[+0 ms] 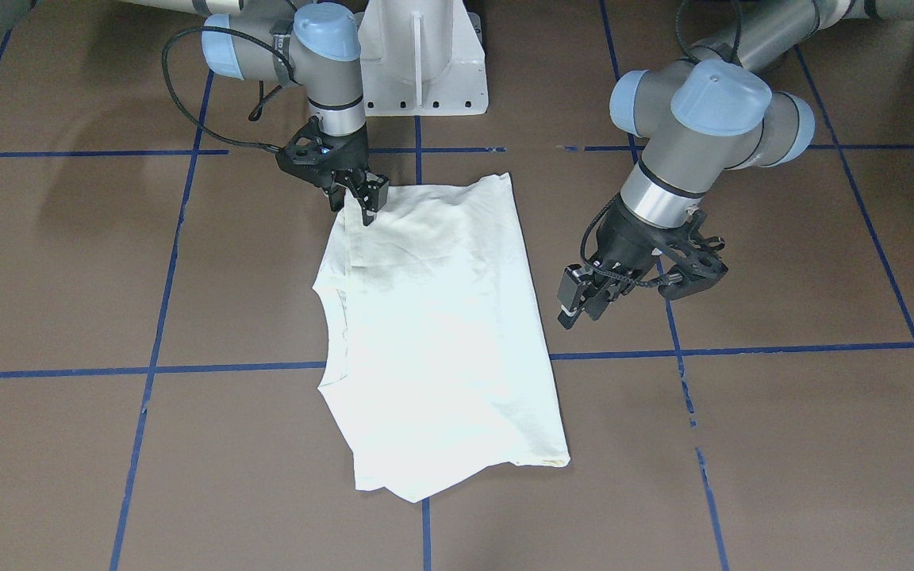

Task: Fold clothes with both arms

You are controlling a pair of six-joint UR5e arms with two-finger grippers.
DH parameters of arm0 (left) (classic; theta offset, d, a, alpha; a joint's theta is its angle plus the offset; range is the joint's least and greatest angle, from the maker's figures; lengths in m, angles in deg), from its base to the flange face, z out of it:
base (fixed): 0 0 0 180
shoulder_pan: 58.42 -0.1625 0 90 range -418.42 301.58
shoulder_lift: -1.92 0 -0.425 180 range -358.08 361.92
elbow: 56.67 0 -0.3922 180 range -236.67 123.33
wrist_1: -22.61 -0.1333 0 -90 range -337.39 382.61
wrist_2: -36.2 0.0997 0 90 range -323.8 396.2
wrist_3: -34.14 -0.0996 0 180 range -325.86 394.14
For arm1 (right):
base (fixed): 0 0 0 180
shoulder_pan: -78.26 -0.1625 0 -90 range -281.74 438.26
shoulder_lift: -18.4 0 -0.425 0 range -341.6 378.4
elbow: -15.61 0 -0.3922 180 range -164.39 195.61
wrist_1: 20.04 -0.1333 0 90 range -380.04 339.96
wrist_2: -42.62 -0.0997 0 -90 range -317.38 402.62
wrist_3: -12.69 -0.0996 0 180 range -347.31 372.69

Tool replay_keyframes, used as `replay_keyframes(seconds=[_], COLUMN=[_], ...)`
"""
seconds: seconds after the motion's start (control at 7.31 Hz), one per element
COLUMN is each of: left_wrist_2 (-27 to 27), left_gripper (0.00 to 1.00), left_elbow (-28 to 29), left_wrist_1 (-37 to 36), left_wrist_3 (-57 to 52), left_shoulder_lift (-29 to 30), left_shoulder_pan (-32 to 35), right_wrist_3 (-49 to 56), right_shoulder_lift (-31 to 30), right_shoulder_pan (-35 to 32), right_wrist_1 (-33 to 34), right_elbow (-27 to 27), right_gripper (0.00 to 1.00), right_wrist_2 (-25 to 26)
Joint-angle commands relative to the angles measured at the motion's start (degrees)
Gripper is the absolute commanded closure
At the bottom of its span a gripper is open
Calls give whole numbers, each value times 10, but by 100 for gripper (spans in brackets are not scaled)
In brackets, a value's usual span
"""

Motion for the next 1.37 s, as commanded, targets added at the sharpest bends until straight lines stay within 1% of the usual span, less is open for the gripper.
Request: replay_keyframes(seconds=[0.0, 0.14, 0.55, 0.96, 1.09, 1.23], left_wrist_2=[0, 0, -1, -1, -1, 1], left_gripper=[43, 43, 43, 43, 43, 44], left_elbow=[-1, -1, -4, -7, -11, -18], left_wrist_1=[0, 0, -2, -2, -3, -4], left_wrist_3=[1, 1, 16, 24, 27, 41], left_shoulder_lift=[1, 1, 5, 3, 2, 1], left_shoulder_pan=[0, 0, 0, -8, -8, -15], right_wrist_3=[-1, -3, -2, -1, 0, 0], right_shoulder_lift=[-5, -14, -10, -8, -9, -17], right_shoulder_pan=[2, 5, 8, 9, 8, 3], right_wrist_1=[1, 1, 1, 1, 1, 2], right_elbow=[-2, -1, 15, 13, 22, 60], right_gripper=[68, 100, 100, 100, 100, 100], right_wrist_2=[0, 0, -4, -5, -5, -6])
